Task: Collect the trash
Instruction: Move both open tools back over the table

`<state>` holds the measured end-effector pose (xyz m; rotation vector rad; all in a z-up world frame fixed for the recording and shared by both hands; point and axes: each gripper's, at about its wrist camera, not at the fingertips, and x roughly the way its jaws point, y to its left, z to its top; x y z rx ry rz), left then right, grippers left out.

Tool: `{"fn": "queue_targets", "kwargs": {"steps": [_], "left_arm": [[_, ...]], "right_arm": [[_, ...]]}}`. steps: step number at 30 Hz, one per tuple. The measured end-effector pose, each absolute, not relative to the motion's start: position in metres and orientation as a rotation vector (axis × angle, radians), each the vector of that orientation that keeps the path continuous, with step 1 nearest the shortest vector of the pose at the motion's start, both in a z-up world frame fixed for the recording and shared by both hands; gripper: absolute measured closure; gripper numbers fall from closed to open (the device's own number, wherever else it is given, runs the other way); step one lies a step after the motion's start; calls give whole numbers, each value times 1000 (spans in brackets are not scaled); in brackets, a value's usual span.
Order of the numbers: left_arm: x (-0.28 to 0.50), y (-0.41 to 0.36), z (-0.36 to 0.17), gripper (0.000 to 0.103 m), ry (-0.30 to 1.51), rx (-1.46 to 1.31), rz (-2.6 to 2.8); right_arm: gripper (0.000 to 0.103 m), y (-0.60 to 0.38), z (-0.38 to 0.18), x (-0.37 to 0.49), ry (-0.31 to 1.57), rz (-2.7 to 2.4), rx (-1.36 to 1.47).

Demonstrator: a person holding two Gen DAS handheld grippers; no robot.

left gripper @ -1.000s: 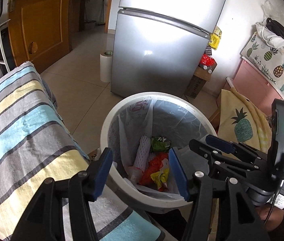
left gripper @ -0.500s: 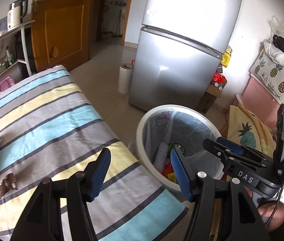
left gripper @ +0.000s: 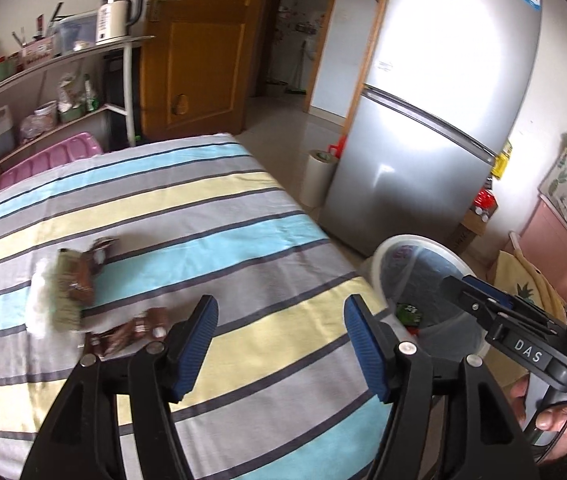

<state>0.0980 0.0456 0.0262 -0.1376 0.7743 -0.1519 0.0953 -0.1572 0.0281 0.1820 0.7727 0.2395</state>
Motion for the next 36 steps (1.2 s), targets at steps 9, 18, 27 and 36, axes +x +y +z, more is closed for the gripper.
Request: {"fn": "queue_targets", "kwargs": {"steps": [9,18,27,36], "left_arm": [[76,117,24,35,753,-209,-17],[55,183,18,33,737,-270,128],[57,229,5,29,763,-324,161],[82,246,-6,29,799,-355,126]], "right_arm": [[54,-89,27,102,783,412,120],[54,-12,15,111,830,595,9],[53,52,9,121,846,762,-136],[53,92,-7,130,851,871,-227]]}}
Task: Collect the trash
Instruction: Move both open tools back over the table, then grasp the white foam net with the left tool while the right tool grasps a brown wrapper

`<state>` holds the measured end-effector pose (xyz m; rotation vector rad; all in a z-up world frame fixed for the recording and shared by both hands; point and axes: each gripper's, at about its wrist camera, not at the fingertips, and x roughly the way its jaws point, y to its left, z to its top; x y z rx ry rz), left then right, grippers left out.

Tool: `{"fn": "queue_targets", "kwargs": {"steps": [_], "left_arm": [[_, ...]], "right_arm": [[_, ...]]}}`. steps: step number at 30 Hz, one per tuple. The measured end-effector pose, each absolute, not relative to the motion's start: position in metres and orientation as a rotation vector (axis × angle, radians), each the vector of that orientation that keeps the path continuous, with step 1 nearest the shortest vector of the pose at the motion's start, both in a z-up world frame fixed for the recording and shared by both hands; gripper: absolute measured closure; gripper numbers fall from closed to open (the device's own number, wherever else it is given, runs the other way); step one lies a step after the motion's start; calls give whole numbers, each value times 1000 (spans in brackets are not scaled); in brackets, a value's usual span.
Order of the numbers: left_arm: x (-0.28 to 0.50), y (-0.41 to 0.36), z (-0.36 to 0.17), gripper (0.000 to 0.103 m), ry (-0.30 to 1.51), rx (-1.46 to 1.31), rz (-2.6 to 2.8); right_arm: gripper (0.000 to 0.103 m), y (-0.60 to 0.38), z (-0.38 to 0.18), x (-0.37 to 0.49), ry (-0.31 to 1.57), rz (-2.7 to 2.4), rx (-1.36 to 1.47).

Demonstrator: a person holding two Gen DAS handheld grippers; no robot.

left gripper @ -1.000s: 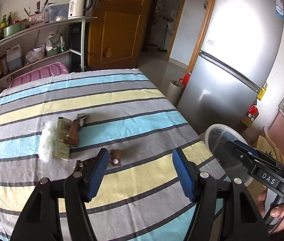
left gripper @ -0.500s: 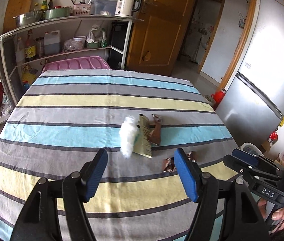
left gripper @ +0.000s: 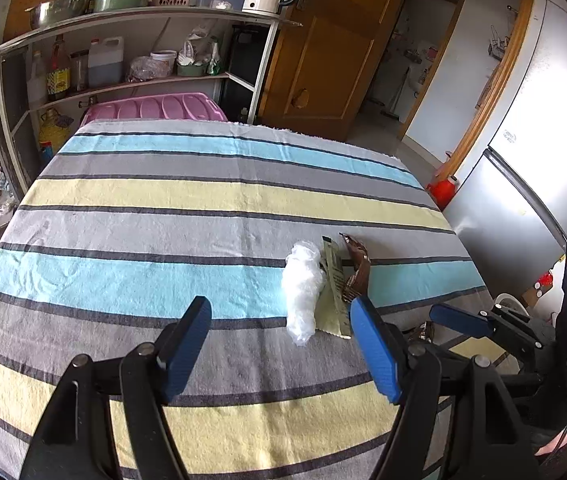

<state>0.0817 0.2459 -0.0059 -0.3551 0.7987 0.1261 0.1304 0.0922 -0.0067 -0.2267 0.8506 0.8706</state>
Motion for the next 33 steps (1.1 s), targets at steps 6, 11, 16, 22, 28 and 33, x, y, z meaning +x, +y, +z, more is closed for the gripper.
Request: {"fn": "queue_targets", "kwargs": {"steps": [6,11,16,22,28,33], "left_arm": [[92,245,-14,29,827,-346,129],[97,245,-19,29,838,-347,131],[100,246,-23,29,849,-348,135],[104,245,-27,29,844,-334,156],[112,243,-28,29,843,-322,157],[120,240,-30,34,849,-308,155]], "right_arm": [[49,103,-17,129,854,939,-286],[48,103,-27,128,886,940,-336],[48,104,-26,132,880,919,-323],[53,109,-27,136,900,905,-291],[80,102,-26,137,904,896,-256],[82,104,-26,136,906,895,-264]]}}
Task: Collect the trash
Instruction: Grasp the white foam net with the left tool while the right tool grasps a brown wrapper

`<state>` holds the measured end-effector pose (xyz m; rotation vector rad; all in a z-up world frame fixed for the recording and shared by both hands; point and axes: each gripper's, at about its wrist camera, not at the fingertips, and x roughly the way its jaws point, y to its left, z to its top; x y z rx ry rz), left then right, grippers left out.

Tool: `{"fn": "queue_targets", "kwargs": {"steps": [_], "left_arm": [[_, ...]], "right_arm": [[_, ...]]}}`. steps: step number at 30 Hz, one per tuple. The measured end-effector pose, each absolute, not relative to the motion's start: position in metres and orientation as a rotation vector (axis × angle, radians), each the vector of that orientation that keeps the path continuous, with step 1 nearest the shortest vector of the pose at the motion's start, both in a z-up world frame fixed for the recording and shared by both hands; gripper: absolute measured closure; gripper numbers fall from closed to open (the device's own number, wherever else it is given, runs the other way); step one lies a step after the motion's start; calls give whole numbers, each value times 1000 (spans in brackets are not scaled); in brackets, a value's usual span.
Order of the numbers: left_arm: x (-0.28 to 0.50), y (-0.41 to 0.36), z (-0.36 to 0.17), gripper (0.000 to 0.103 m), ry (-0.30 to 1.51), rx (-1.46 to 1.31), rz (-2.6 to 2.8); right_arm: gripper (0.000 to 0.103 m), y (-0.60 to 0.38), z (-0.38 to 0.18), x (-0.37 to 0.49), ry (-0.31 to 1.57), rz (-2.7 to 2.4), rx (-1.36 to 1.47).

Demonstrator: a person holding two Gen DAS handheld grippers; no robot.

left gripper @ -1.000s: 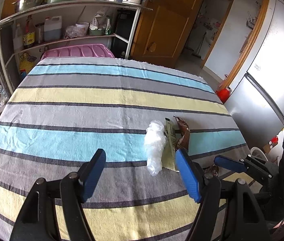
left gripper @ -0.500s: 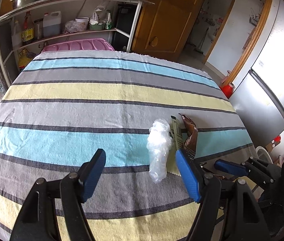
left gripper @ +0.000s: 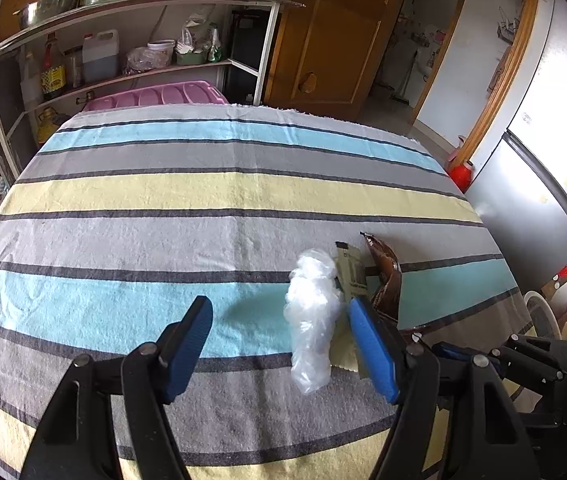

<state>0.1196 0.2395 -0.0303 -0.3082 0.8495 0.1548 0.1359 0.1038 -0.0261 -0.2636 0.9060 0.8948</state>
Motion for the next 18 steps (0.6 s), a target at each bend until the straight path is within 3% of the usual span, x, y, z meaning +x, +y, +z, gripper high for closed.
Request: {"fn": "queue_targets", "kwargs": {"steps": [7,13,18], "left_arm": [[124,236,-30,48,846,-299,144],[123,237,-29,70,846,-296,147],[122,240,-30,72,849,-304,162]], "right_arm": [[83,103,-26,136,907,895,-255],[83,100,-25,137,905,888,-242],[83,98,-23,135,883,885,-243]]}}
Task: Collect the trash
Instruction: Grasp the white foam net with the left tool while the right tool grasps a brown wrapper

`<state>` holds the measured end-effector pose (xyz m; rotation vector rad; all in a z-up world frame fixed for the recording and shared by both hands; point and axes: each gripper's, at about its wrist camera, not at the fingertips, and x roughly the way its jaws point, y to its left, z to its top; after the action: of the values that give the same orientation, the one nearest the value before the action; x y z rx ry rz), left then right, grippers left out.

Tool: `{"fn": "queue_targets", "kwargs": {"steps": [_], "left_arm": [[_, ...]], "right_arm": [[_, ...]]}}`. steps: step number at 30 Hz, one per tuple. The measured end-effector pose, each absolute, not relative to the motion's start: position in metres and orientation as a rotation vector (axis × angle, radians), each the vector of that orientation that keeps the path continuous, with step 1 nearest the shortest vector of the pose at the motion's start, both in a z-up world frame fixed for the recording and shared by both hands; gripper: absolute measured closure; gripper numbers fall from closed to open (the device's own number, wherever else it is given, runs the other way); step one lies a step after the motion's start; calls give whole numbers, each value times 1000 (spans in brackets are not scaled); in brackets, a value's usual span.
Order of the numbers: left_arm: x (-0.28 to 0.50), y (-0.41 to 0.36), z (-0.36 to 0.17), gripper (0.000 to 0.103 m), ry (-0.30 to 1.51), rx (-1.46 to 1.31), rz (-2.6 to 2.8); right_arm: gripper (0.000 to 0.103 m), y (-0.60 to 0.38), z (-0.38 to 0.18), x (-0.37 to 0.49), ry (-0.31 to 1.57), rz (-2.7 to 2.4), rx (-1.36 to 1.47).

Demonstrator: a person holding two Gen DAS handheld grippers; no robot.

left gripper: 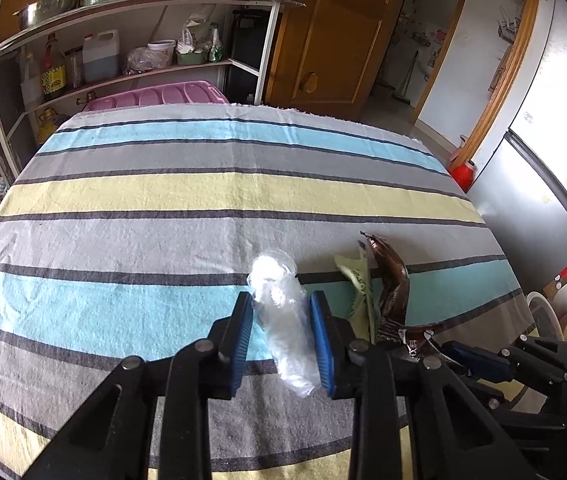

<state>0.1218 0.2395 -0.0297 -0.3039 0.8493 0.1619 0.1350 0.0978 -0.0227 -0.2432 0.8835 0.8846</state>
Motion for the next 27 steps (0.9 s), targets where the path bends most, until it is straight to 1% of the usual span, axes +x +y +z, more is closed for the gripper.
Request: {"fn": "queue_targets", "kwargs": {"steps": [16,27], "left_arm": [[101,228,-4,72,800,-272,163],[88,201,20,72,750,-232,122]], "right_arm": [[83,79,-12,129,846,840,-186],[83,43,10,124,803,779,-110]]}}
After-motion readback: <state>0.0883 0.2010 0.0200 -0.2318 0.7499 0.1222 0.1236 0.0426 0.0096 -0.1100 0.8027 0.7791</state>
